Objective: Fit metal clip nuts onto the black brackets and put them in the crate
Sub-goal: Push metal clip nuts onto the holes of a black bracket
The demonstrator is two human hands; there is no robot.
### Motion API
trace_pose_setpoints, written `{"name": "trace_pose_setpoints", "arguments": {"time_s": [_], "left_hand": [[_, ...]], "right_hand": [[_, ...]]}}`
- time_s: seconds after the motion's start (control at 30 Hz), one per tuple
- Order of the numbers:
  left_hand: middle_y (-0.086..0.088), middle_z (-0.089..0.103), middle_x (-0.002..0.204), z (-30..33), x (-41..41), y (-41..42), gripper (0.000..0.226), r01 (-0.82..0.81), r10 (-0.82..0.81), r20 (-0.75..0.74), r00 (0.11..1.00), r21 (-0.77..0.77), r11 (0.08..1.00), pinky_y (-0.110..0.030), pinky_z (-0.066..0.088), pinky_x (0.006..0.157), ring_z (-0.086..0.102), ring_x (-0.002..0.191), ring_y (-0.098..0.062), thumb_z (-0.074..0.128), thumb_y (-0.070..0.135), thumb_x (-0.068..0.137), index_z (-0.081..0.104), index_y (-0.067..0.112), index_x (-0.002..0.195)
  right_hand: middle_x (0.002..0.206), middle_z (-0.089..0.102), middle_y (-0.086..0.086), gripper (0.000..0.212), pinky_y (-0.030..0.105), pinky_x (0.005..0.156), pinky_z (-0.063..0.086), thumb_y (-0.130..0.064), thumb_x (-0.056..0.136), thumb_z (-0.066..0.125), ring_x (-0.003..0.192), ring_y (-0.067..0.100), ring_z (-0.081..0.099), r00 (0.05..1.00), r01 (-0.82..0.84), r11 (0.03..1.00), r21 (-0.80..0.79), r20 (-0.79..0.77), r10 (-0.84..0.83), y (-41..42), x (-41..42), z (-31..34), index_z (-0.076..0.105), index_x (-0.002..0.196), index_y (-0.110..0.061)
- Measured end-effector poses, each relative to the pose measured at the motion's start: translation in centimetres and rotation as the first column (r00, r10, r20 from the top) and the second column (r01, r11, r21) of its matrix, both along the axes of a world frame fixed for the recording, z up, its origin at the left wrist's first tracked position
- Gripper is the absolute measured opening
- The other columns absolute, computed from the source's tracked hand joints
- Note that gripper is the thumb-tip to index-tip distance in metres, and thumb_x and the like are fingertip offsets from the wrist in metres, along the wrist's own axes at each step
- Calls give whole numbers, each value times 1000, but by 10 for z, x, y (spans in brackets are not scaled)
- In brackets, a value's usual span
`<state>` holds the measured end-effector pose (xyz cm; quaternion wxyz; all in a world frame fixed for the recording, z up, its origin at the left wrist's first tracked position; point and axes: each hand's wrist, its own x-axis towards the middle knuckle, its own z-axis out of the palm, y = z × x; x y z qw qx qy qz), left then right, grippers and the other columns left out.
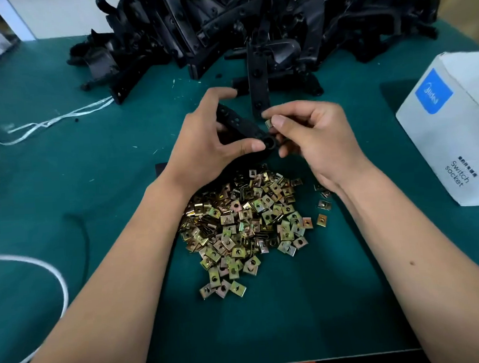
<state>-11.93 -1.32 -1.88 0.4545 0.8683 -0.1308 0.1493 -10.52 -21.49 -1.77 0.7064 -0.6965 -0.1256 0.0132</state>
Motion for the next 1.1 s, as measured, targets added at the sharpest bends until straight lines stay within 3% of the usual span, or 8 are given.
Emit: {"name": "trace_pose_setpoints", "arguments": {"time_s": [0.2,0.37,0.5,0.93,1.1], "left_hand": [[16,68,93,-1,0,-1,90,15,-15,1,1000,-24,1000,-5,46,74,69,86,8,85,54,66,49,16,140],[17,69,93,-3,1,1,85,27,-27,3,1000,-26,999,-5,48,75,70,87,9,90,41,71,48,14,140],[13,72,96,-3,1,0,85,40,-40,7,999,-31,999,-8,50,77,71,90,5,90,41,72,47,13,140],[9,74,99,0,0,-2,86,41,-41,17,999,1,999,-9,51,77,72,88,2,90,42,72,47,13,141],[12,72,96,1,0,-2,86,35,-35,14,999,20,999,-8,50,75,70,87,5,91,41,71,48,14,140]], "right_hand": [[85,75,17,8,26,49,49,-1,92,72,65,23,63,998,46,998,-48,35,-45,-3,-1,1,77,97,-4],[85,77,13,7,24,48,48,-5,90,75,69,24,67,998,46,997,-56,42,-44,-4,-3,2,79,92,-10],[87,79,9,7,24,50,49,-7,90,76,78,25,71,998,59,995,-77,43,-56,-4,-4,2,80,93,-12],[87,78,11,6,24,52,50,-5,89,76,76,19,68,999,33,995,-95,33,-30,-6,-4,5,79,92,-9],[86,77,14,9,25,62,55,0,89,75,77,21,68,1000,-1,996,-93,19,3,-7,-3,7,78,91,-9]]}}
